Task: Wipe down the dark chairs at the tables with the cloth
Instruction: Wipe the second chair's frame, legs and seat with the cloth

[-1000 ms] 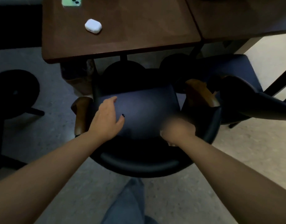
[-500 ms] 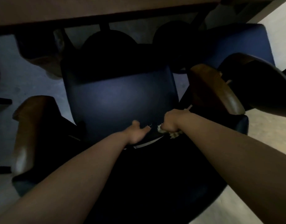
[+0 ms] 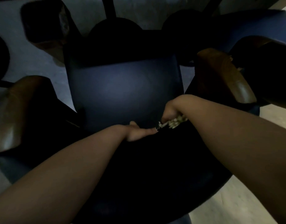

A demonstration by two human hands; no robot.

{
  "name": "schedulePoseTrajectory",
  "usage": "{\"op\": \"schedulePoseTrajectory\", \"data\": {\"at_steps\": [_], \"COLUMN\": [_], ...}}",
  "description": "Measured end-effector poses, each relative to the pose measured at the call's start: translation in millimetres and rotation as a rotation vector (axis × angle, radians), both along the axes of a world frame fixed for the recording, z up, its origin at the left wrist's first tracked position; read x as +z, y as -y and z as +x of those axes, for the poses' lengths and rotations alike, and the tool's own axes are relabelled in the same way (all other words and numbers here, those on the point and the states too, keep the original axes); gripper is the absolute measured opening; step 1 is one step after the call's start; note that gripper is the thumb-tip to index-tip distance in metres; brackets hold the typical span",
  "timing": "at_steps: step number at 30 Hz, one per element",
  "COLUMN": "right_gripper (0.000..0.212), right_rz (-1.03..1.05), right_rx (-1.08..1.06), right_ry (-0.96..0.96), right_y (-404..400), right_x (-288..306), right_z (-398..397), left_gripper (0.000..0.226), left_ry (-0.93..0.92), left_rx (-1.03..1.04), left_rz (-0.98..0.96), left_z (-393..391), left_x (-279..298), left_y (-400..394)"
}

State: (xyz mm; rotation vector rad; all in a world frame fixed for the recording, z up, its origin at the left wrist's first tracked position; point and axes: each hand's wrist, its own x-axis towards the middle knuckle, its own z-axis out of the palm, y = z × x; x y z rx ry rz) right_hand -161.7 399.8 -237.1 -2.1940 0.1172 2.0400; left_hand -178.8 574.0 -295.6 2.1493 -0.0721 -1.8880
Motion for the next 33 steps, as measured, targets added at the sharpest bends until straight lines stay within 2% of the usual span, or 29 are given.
{"op": "schedulePoseTrajectory", "data": {"at_steps": [7, 11, 16, 22, 24, 26, 28, 30, 31, 33], "right_gripper": [0.039, 0.039, 0.051, 0.044, 0.047, 0.05, 0.037, 0.036, 0.036, 0.026], "right_rz": [-0.028, -0.021, -0.03, -0.045, -0.014, 0.045, 0.149, 0.262, 0.301, 0.379], "right_rx": [-0.034, -0.083, -0.047, -0.18, -0.343, -0.643, -0.902, -1.098, -1.202, -1.39], "right_ry": [-0.06, -0.009, 0.054, 0.101, 0.231, 0.451, 0.685, 0.81, 0.831, 0.865], "right_y": [1.9, 2.7, 3.5, 10.0, 9.6, 8.0, 2.9, -4.3, -7.3, -11.4], "right_x": [-0.7, -10.1, -23.4, -22.9, -15.6, -6.1, 6.4, 18.3, 22.3, 26.7], "right_z": [-63.2, -110.4, -157.3, -172.2, -163.9, -151.2, -139.3, -131.0, -127.6, -121.7], "left_gripper": [0.151, 0.147, 0.13, 0.139, 0.124, 0.099, 0.067, 0.041, 0.037, 0.04], "left_ry": [-0.062, -0.107, -0.14, -0.171, -0.152, -0.1, -0.052, -0.023, -0.02, -0.064], "left_rx": [-0.024, -0.049, -0.015, 0.063, 0.076, 0.166, 0.455, 0.803, 0.918, 1.002], "left_rz": [0.047, 0.067, 0.065, 0.061, 0.05, -0.009, -0.153, -0.297, -0.377, -0.564], "left_z": [-65.5, -104.5, -148.5, -164.0, -163.4, -157.0, -141.1, -116.3, -101.3, -74.0], "left_x": [8.7, 13.7, 12.3, 10.7, 11.6, 14.4, 26.7, 48.2, 59.0, 76.5], "left_y": [0.6, -4.8, -9.0, -2.3, -3.5, -2.4, 4.8, 14.8, 18.6, 25.1]}}
